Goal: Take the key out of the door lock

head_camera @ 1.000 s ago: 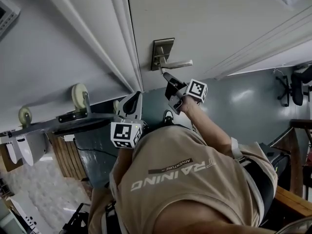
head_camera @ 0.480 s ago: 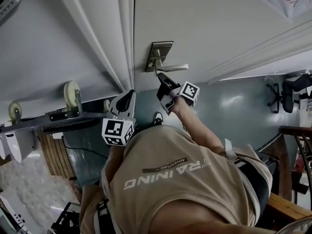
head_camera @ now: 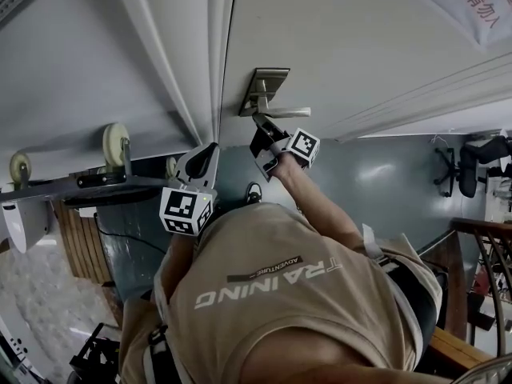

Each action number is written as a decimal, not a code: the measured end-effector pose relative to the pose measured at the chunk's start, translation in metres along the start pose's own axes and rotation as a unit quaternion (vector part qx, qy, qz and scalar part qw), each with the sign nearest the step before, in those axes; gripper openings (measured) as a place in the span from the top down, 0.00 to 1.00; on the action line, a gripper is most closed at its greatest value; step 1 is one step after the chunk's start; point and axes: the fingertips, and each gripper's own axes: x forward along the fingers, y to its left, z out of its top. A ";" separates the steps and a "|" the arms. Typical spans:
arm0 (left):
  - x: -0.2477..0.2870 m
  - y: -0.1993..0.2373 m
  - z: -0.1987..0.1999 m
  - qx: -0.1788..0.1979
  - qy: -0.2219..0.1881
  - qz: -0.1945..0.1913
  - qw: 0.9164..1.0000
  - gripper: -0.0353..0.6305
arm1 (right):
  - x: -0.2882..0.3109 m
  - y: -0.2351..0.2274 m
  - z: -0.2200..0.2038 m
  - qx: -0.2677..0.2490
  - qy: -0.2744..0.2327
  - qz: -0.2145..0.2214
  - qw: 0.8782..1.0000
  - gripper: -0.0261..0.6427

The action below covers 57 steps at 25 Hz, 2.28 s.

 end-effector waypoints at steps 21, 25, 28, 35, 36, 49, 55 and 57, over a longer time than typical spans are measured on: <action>-0.022 -0.009 -0.005 -0.008 0.002 0.011 1.000 0.94 | 0.001 0.004 -0.003 0.037 0.002 0.012 0.999 0.93; -0.026 -0.004 -0.006 -0.014 -0.001 0.017 1.000 0.94 | 0.000 0.001 -0.003 0.096 -0.006 0.043 0.994 0.93; -0.028 0.000 -0.007 -0.015 0.000 0.019 1.000 0.94 | -0.001 0.002 -0.003 0.086 -0.013 0.041 0.995 0.93; -0.021 0.003 -0.004 -0.014 0.001 0.011 1.000 0.94 | -0.001 0.002 -0.003 0.072 -0.015 0.042 0.996 0.93; -0.020 0.002 -0.003 -0.012 0.000 0.009 1.000 0.94 | -0.002 0.002 -0.003 0.083 -0.018 0.044 0.995 0.93; -0.026 0.011 -0.008 -0.019 0.004 0.029 0.999 0.94 | -0.012 0.004 -0.009 0.025 -0.010 0.027 0.999 0.94; -0.025 0.011 -0.012 -0.026 0.005 0.025 0.999 0.94 | -0.051 -0.006 -0.031 0.027 0.011 0.033 0.999 0.93; -0.024 0.007 -0.011 -0.025 0.004 0.018 1.000 0.94 | -0.055 0.002 -0.031 0.011 0.014 0.041 0.999 0.93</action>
